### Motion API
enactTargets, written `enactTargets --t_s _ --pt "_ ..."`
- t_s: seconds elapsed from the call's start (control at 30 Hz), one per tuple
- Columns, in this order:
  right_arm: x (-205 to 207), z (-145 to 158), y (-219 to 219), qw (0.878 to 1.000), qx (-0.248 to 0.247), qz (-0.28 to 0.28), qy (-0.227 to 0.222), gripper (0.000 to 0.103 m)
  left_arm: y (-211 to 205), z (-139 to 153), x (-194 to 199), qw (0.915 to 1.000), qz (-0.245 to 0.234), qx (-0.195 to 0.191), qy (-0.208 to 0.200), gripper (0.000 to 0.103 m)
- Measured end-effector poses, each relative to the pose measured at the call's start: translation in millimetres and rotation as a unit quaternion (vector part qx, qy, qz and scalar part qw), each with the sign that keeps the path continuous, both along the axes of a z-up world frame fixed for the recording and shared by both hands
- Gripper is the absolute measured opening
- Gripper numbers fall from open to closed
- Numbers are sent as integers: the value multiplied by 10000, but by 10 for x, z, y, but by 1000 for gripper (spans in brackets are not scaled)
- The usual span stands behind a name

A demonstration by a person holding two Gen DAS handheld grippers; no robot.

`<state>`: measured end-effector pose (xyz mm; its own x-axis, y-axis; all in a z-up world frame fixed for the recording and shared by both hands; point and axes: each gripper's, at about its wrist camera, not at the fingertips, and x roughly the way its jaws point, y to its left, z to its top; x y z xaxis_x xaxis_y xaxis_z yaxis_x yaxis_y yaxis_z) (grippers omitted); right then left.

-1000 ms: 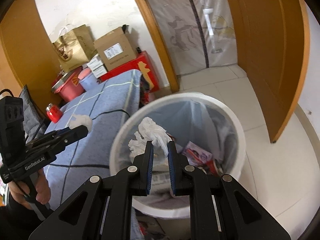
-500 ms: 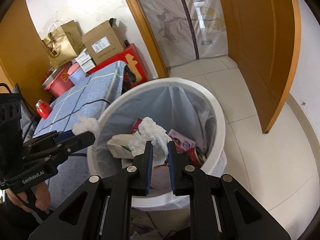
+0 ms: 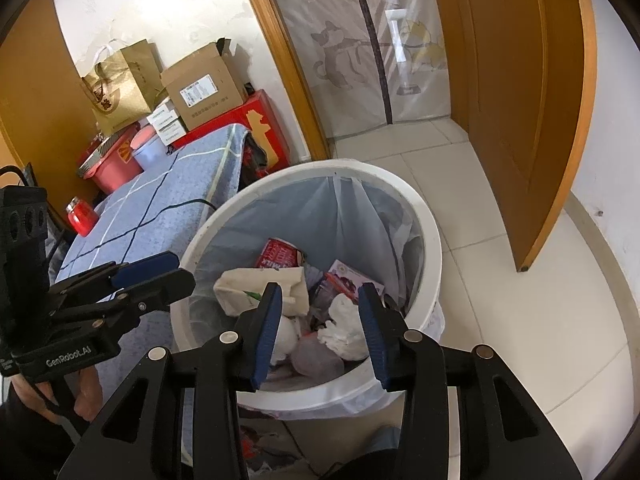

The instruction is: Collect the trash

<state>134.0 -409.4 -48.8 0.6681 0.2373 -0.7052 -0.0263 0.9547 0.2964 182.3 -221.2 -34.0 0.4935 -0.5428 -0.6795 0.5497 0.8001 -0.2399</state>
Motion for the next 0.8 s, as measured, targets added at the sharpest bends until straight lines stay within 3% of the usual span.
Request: enactTargets --t_s 0.43,0.8 --pt "-342 218 327 9986 -229 285 -369 41 257 198 -346 9988 390 128 -276 46" --pt "-671 359 625 9954 -453 514 -670 41 615 374 -744 9930 1019 140 -583 46"
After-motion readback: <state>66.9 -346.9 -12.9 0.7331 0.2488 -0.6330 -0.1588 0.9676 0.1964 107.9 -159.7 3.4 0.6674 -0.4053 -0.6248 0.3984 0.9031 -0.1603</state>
